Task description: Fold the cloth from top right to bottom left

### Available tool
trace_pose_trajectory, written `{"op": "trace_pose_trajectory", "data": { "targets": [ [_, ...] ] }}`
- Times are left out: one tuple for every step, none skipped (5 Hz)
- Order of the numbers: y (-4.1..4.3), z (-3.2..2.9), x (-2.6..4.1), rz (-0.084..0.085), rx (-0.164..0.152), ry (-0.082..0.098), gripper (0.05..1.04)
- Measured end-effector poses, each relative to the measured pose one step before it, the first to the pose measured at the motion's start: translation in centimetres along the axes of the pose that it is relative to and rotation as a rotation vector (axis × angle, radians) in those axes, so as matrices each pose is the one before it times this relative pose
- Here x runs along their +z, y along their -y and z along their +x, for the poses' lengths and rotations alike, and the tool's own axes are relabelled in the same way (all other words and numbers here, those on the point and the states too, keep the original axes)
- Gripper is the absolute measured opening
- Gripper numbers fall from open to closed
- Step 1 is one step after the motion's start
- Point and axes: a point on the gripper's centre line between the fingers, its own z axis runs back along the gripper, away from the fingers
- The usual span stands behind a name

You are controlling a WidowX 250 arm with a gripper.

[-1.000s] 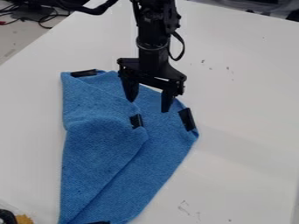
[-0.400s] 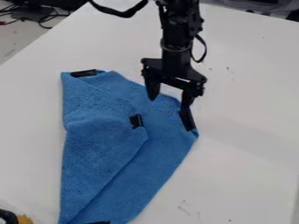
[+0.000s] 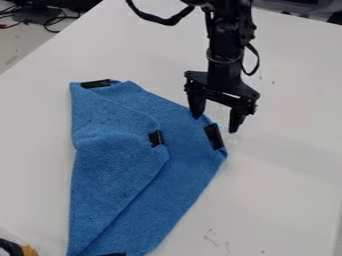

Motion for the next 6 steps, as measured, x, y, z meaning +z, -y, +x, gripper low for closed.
{"op": "trace_pose_trajectory", "data": {
  "targets": [
    [0.436,-0.101,-0.08,-0.0043,0.0275,-0.0034,1.001],
    [0.205,-0.201,-0.839,-0.0044,-0.0111,-0.0282,1.001],
    [0.269,0.209,-0.713,-0.0139,-0.0166,-0.0197,0.974],
    [0.121,0.072,-0.696,-0.0199,-0.0042,-0.024,0.842],
    [-0.116,0.196,-0.213,-0.0202,0.013,-0.0001,0.549],
    [0.106,0.407,-0.076,-0.0089,-0.0061,0.0045,0.293]
  ]
}}
